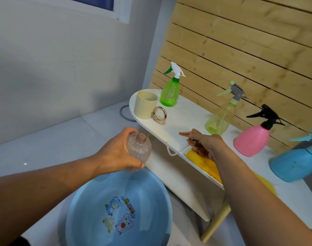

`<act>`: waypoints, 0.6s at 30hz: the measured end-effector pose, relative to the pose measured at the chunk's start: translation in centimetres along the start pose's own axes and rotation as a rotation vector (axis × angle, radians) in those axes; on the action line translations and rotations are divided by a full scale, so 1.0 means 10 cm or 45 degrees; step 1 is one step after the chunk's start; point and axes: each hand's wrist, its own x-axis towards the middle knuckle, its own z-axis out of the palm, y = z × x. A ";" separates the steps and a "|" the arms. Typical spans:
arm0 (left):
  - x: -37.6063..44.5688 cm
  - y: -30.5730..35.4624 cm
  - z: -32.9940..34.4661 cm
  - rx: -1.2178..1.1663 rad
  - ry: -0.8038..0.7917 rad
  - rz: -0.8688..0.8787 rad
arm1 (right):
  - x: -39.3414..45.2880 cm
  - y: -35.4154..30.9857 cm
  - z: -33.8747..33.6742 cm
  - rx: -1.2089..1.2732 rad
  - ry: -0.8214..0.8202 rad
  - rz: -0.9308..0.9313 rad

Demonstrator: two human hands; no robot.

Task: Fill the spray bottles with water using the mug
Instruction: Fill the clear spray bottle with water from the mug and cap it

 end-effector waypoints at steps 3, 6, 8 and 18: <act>0.00 -0.01 -0.01 0.007 0.001 -0.011 | -0.03 -0.05 0.02 0.242 -0.218 0.060; -0.01 -0.01 -0.02 0.001 -0.002 -0.026 | -0.08 -0.20 0.07 0.536 -0.266 -0.033; -0.01 0.00 -0.02 -0.005 -0.003 -0.043 | -0.19 -0.37 0.10 0.669 -0.229 -0.227; -0.06 0.04 -0.06 -0.028 0.018 -0.105 | -1.15 -0.88 0.27 0.329 -0.037 -1.230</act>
